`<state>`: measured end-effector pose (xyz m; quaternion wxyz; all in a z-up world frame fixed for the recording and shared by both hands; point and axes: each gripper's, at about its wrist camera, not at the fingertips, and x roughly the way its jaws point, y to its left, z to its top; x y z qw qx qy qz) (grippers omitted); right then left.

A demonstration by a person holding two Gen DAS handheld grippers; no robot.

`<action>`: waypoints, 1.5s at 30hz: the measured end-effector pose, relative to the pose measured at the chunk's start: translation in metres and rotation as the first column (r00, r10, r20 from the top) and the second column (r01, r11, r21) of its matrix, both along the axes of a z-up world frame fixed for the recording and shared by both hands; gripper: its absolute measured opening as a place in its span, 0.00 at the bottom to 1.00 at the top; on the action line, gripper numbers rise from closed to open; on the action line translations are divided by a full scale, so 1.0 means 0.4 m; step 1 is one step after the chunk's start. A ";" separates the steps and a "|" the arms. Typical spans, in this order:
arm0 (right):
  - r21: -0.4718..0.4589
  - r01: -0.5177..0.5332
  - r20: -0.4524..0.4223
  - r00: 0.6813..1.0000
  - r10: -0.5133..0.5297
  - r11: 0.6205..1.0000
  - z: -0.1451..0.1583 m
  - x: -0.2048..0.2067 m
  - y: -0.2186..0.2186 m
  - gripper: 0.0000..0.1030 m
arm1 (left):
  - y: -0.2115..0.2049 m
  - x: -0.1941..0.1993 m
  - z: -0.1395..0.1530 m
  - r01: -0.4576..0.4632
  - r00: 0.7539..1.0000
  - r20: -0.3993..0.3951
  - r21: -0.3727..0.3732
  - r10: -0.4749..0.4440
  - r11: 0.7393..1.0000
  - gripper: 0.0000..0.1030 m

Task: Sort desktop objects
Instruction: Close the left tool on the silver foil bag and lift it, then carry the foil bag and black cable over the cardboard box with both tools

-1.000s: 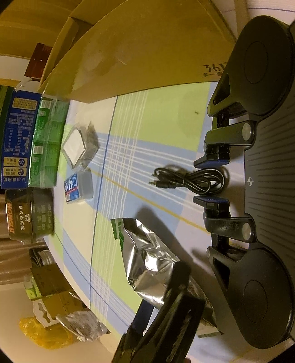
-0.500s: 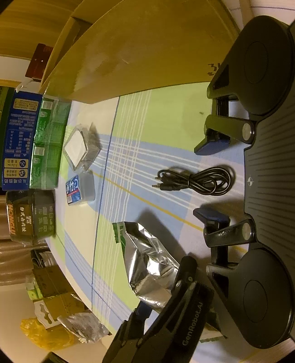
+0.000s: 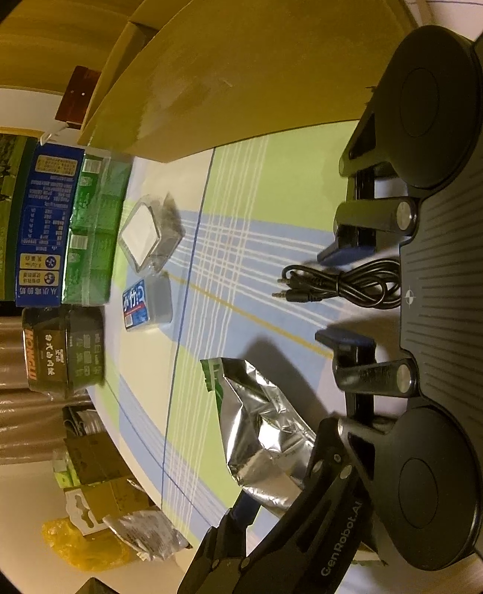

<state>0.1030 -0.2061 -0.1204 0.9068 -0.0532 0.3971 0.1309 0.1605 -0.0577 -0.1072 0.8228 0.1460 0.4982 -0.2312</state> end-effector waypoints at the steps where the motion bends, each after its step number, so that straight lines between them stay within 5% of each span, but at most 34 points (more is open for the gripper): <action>1: -0.004 -0.003 0.002 1.000 0.003 1.000 0.000 0.001 0.002 0.18 | 0.001 0.001 -0.001 0.000 1.000 0.000 0.000 0.000 1.000 0.81; 6: -0.007 0.001 0.005 1.000 -0.001 1.000 0.000 -0.001 0.006 0.13 | 0.006 0.001 -0.001 -0.015 1.000 0.001 -0.013 0.015 1.000 0.79; 13: 0.012 0.026 0.006 1.000 -0.026 1.000 0.010 -0.007 -0.011 0.13 | 0.020 -0.002 0.017 -0.039 0.999 0.002 -0.033 0.039 0.999 0.48; 16: 0.029 0.038 0.010 0.999 -0.038 0.999 0.020 -0.010 -0.019 0.13 | 0.034 -0.005 0.026 -0.059 0.998 0.002 -0.073 0.059 0.996 0.43; 45: 0.094 0.091 0.125 0.987 -0.102 0.991 0.272 -0.144 -0.127 0.13 | -0.084 -0.185 0.224 -0.086 0.991 0.085 -0.174 0.102 0.981 0.42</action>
